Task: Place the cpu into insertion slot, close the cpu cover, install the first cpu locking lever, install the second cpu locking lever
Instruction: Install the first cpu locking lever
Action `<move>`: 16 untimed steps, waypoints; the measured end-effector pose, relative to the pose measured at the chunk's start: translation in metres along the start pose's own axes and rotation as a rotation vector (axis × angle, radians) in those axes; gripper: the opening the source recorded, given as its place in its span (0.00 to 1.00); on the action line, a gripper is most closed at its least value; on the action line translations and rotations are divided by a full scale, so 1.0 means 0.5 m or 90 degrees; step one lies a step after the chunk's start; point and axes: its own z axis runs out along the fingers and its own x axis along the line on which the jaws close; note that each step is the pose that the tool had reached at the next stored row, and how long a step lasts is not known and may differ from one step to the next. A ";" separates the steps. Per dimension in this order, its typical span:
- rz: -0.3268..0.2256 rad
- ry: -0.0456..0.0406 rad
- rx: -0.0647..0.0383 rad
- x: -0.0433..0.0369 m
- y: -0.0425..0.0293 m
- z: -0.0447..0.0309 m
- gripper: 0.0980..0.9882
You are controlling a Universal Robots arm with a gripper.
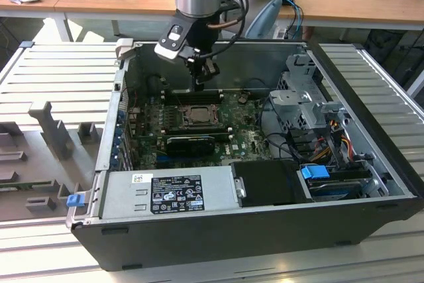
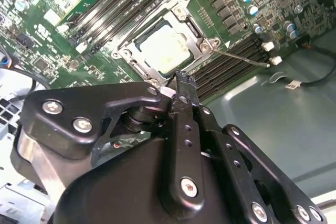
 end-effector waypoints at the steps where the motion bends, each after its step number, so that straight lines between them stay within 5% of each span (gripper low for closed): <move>1: -0.008 0.0004 0.000 0.000 0.000 0.000 0.01; 11: -0.108 0.0057 0.003 0.000 0.000 0.001 0.01; 16: -0.212 0.0111 0.006 0.000 0.000 0.001 0.01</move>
